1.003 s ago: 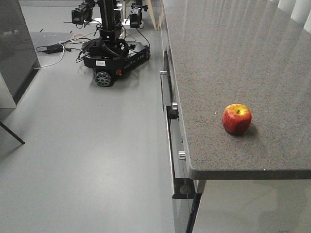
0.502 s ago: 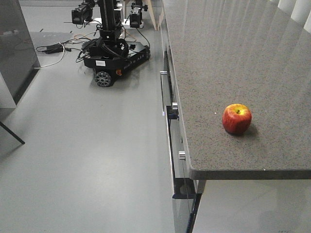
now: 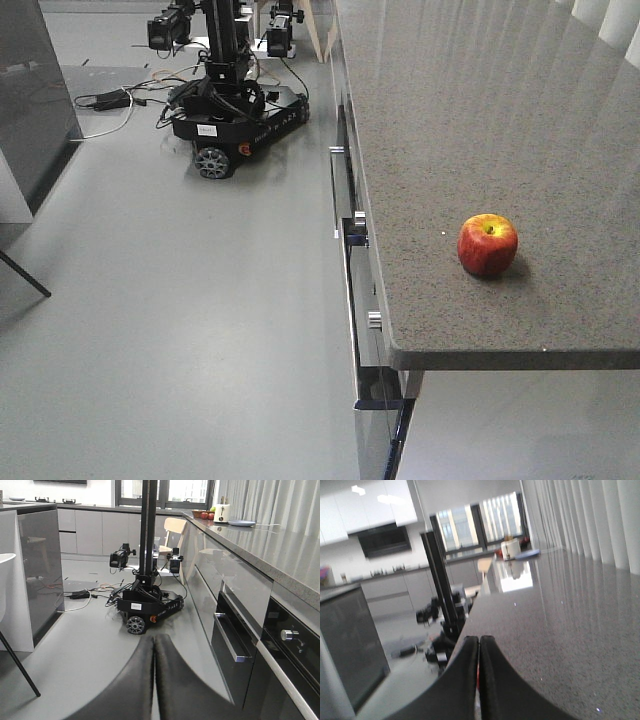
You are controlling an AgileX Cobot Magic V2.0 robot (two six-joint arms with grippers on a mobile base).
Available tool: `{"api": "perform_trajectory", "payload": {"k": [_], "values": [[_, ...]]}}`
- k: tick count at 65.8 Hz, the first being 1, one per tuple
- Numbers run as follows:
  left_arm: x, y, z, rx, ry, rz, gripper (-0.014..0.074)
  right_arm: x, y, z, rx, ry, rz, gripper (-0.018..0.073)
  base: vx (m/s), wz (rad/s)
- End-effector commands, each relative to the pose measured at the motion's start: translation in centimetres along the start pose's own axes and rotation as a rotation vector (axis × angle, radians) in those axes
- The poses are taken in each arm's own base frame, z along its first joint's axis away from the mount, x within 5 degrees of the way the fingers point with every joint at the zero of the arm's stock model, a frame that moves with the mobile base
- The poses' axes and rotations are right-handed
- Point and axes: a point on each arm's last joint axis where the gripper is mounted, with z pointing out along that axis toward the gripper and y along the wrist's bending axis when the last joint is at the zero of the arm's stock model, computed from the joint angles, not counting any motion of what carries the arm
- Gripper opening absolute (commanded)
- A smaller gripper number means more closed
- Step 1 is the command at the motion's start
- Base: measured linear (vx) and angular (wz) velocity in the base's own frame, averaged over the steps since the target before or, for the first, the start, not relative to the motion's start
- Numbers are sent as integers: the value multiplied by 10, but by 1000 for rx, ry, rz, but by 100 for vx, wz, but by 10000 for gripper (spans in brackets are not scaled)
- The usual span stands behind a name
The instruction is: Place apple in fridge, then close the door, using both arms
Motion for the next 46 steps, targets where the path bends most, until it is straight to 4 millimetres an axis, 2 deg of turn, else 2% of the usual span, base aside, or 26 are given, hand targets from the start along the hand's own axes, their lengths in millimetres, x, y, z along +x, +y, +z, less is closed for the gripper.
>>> {"api": "perform_trajectory", "payload": {"k": [1, 6, 16, 29, 37, 46], "values": [[2, 1, 0, 5, -59, -11, -6, -29, 7, 7, 14, 39, -42, -5, 0, 0], [2, 1, 0, 5, -59, -11, -6, -42, 10, 16, 28, 127, -56, -5, 0, 0], [2, 1, 0, 5, -59, -11, -6, -55, 13, 39, 44, 316, -122, -5, 0, 0], [2, 1, 0, 5, -59, -11, -6, -51, 12, 70, 48, 561, -204, 25, 0, 0], [2, 1, 0, 5, -59, -11, -6, -43, 10, 85, 48, 641, -214, 120, 0, 0], [2, 1, 0, 5, -59, -11, -6, -33, 8, 100, 37, 700, -220, 321, 0, 0]]}}
